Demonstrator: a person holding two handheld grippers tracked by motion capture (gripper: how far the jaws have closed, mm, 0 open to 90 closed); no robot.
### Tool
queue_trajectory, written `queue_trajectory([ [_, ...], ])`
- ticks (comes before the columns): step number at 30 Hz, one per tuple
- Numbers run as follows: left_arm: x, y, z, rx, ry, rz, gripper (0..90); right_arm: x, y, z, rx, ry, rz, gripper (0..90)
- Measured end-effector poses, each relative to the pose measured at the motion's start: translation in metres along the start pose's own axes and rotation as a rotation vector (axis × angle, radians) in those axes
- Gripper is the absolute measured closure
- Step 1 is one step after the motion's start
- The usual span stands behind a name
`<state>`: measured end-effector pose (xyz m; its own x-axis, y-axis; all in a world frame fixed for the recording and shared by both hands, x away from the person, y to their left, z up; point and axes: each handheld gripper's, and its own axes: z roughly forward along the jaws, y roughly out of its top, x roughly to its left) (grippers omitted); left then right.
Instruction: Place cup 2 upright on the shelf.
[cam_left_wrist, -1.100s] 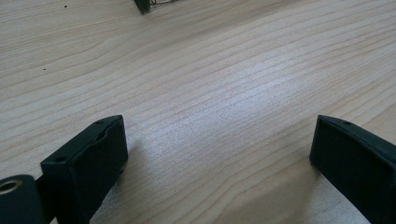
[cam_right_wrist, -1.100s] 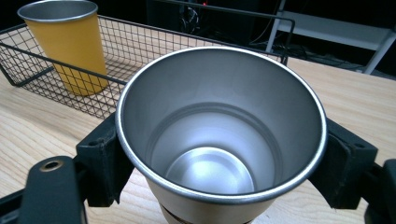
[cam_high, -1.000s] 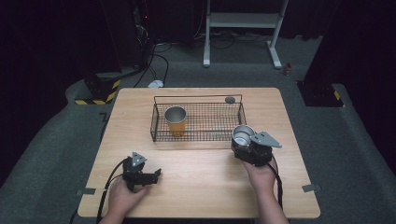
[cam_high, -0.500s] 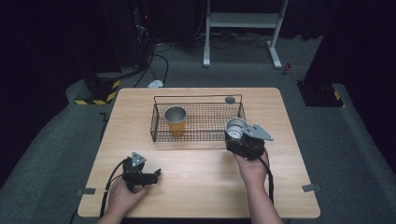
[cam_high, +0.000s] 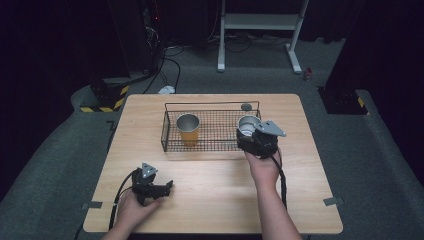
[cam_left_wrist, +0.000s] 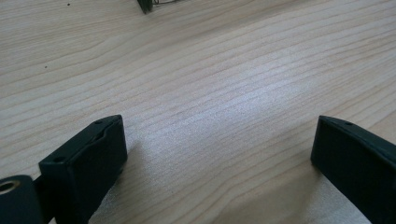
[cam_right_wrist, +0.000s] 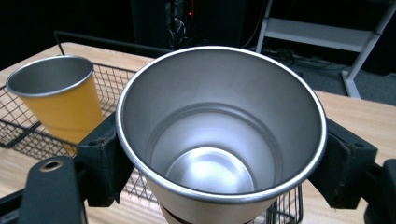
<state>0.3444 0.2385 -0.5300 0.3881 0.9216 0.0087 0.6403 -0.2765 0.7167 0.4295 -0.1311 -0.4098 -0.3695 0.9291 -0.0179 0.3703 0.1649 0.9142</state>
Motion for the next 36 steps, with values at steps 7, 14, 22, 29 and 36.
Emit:
queue_trajectory([
  [7,0.0,0.0,0.0,0.0,0.0,0.0,3.9,0.003,0.009,0.01,0.003,0.001,-0.019,18.8],
  [14,0.0,0.0,0.0,0.0,-0.001,0.0,3.8,0.002,0.019,0.033,0.019,0.008,-0.016,18.8],
  [22,0.0,0.0,0.0,0.0,-0.004,-0.001,3.7,0.006,0.024,0.055,0.036,0.008,-0.003,18.8],
  [29,0.0,0.0,0.001,0.001,-0.009,-0.003,3.6,0.008,0.024,0.071,0.045,0.004,0.01,18.7],
  [36,0.0,0.0,0.001,0.001,-0.009,-0.003,3.6,0.008,0.017,0.087,0.099,-0.005,0.01,18.7],
])
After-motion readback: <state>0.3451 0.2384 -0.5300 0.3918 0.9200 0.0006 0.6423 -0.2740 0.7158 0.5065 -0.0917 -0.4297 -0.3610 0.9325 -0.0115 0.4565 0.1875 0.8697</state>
